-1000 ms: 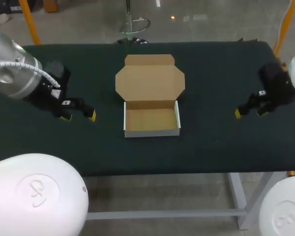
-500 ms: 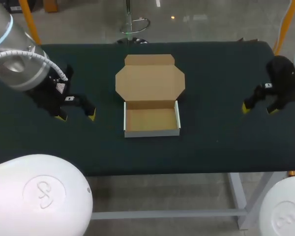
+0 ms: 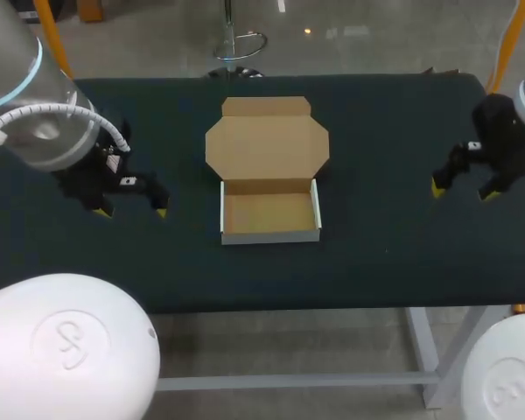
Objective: Assemble the packaging by folding the flat box into shape, placing the metal phone stand inside, and closing the box properly
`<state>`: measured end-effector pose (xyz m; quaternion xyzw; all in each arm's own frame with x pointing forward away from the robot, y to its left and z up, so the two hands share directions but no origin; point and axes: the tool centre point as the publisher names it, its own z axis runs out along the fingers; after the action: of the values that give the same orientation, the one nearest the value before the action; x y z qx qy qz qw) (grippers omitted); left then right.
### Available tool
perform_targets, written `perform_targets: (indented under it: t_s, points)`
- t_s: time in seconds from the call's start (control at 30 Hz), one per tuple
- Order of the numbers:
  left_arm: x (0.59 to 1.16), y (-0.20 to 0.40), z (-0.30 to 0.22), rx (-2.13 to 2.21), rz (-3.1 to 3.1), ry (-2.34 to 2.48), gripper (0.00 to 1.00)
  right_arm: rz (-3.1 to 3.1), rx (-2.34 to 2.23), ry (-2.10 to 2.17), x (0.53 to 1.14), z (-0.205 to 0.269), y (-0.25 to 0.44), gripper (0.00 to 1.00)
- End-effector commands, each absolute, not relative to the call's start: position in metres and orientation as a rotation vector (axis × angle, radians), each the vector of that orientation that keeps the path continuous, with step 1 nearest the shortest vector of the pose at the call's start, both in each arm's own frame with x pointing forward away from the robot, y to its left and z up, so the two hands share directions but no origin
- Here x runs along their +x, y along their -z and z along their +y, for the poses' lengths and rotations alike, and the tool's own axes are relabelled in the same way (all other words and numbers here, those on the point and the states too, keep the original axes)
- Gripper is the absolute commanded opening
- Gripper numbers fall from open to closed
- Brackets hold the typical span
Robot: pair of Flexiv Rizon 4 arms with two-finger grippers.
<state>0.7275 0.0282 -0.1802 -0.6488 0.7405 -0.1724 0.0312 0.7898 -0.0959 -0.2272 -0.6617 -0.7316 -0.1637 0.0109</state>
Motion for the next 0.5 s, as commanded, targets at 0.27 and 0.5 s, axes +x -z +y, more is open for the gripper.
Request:
perform_targets:
  t_s: [0.27,0.5]
  points:
    - [0.7271,0.1808,0.0331,-2.009,2.254,0.541,1.0,-2.274,-2.073,0.501,0.7896,-0.0947,0.2248,1.0]
    - [0.7306,0.1855,0.0352,-2.024,2.236,0.54,1.0,-2.274,-2.073,0.501,0.7896,-0.0947,0.2248,1.0]
